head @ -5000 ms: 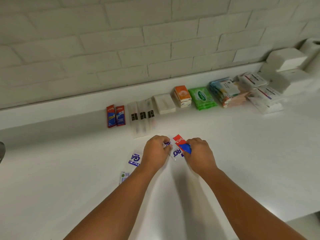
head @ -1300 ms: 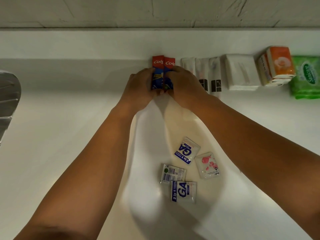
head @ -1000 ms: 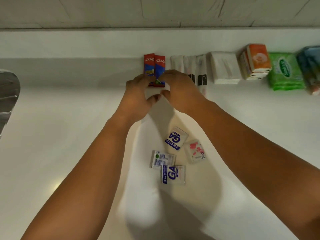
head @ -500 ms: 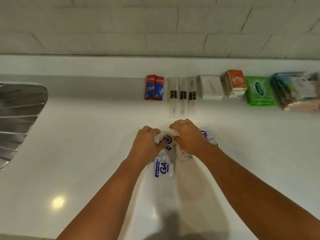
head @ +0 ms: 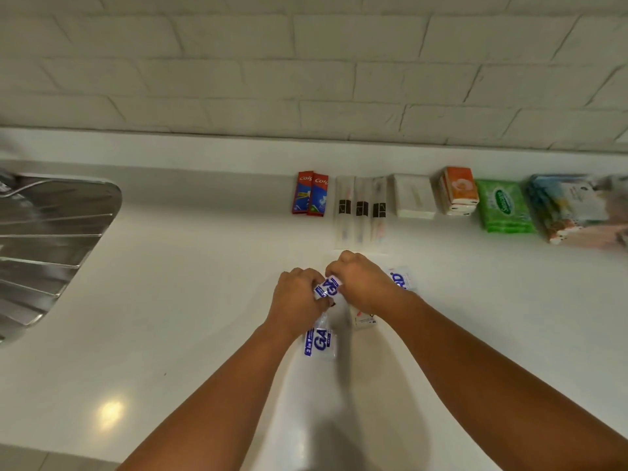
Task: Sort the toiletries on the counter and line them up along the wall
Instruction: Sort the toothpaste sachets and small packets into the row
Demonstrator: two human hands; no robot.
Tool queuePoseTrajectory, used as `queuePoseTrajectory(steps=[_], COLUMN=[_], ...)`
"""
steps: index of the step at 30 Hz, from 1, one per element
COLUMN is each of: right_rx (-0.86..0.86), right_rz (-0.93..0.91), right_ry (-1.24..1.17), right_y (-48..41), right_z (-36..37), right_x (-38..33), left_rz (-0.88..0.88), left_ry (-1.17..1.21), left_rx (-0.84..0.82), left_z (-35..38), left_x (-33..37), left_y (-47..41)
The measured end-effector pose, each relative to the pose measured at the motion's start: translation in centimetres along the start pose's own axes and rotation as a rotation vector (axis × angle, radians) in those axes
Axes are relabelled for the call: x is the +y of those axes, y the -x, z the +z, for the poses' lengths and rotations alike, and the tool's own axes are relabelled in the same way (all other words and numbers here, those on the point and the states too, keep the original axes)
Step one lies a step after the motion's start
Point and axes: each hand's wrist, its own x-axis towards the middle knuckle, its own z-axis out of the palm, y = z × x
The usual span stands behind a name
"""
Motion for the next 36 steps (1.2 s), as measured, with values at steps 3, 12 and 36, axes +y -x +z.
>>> queuePoseTrajectory(steps=[3, 12, 36], right_rx=[0.033, 0.193, 0.59], right_rz=[0.024, 0.13, 0.167], right_ry=[-0.064, -0.36, -0.148], right_y=[0.1, -1.6, -18.2], right_z=[-0.4, -1.1, -2.3], right_x=[-0.4, -2.6, -5.3], left_rz=[-0.02, -0.075, -0.221], left_ry=[0.152, 0.661, 0.723], left_rx=[0.008, 0.109, 0.198], left_z=[-0.6, -5.0, -10.4], left_x=[-0.3, -2.6, -9.8], left_y=[0.0, -2.1, -19.8])
